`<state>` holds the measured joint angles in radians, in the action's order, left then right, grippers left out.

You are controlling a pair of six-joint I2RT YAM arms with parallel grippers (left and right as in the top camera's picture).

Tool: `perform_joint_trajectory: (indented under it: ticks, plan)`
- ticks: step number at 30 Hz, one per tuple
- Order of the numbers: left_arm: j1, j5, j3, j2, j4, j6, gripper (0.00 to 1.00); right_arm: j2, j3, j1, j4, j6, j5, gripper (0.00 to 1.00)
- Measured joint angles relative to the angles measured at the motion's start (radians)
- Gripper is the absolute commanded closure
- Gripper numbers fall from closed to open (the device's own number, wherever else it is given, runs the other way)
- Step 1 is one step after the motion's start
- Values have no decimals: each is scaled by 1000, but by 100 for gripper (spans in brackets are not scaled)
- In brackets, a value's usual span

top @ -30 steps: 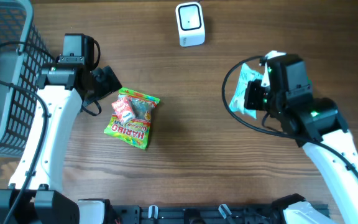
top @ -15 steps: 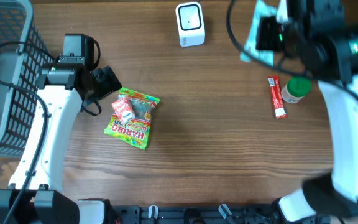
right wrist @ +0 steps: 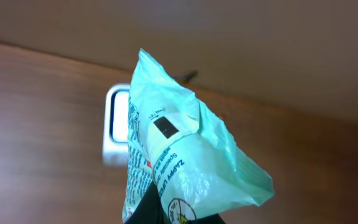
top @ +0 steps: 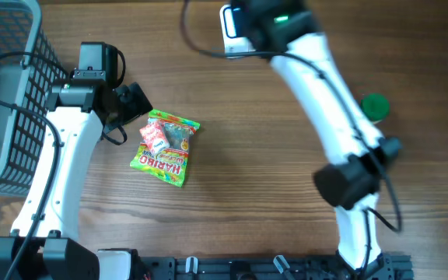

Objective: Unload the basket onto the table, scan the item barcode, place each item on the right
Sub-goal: 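Hold the wipes pack in front of the white scanner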

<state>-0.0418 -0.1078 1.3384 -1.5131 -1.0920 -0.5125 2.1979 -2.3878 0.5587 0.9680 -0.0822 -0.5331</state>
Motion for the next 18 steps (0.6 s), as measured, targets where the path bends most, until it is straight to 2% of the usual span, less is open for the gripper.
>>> perform_joint_trajectory:
  ticks: [6,12,14,18]
  plan:
    - [0,0,0,0,0,0,0,158,1,67,-330,207,-267,96]
    - [0,0,0,0,0,0,0,312,-5,82,-812,528,-517,96]
    - [0,0,0,0,0,0,0,365,-5,81,-913,613,-578,96]
    - [0,0,0,0,0,0,0,450,-5,81,-1006,682,-632,96]
